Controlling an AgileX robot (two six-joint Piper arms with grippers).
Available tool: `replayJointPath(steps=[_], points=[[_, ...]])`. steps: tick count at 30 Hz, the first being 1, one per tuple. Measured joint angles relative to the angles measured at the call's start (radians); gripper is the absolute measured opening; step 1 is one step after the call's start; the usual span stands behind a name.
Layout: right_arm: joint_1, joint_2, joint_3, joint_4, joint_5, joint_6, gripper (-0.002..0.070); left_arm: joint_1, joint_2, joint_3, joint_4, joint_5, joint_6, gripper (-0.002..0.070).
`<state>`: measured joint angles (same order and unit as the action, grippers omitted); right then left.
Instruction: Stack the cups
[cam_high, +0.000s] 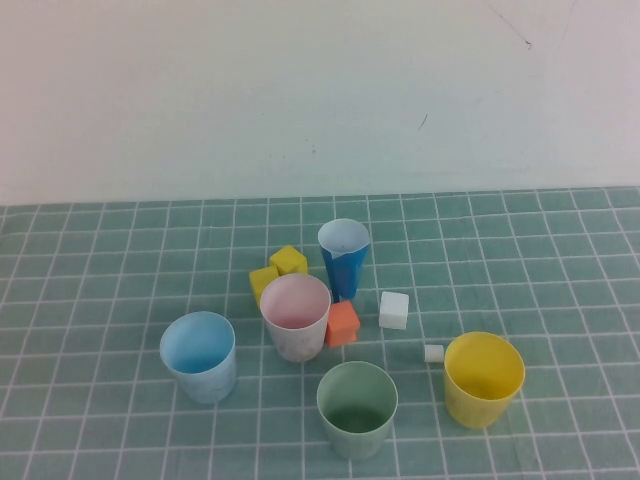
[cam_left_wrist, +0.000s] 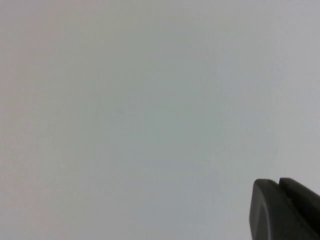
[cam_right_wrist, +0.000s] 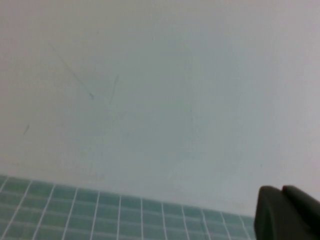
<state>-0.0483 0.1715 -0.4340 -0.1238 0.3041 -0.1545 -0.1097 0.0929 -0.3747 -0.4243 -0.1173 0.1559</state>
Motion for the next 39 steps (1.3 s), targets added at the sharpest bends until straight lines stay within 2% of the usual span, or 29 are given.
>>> replayJointPath(steps=[4,11,14,18,22,28,30,33,39], points=[[0.0,0.135,-0.104,0.023,0.15,-0.035,-0.0003,0.0,0.176,-0.127,-0.004,0.221,0.075,-0.0003],[0.0,0.353,-0.229,0.346,0.379,-0.396,-0.0003,0.0,0.537,-0.34,-0.004,0.64,0.119,-0.0003],[0.0,0.422,-0.235,0.484,0.481,-0.533,-0.0003,0.0,0.7,-0.413,-0.001,0.761,0.147,-0.0003],[0.0,0.467,-0.235,0.545,0.568,-0.625,-0.0003,0.0,0.892,-0.481,0.013,0.823,0.187,0.001],[0.0,0.472,-0.233,0.55,0.586,-0.661,-0.0003,0.0,1.049,-0.537,0.032,0.841,0.238,0.0109],[0.0,0.472,-0.233,0.552,0.589,-0.686,-0.0003,-0.005,1.242,-0.555,0.086,0.808,0.259,0.041],[0.0,0.472,-0.233,0.552,0.591,-0.699,-0.0003,-0.005,1.297,-0.555,0.095,0.774,0.259,0.048],[0.0,0.472,-0.233,0.552,0.591,-0.701,-0.0003,-0.005,1.382,-0.558,0.096,0.708,0.259,0.0523],[0.0,0.472,-0.233,0.552,0.591,-0.703,-0.0003,-0.005,1.525,-0.575,0.082,0.598,0.257,0.0536]])
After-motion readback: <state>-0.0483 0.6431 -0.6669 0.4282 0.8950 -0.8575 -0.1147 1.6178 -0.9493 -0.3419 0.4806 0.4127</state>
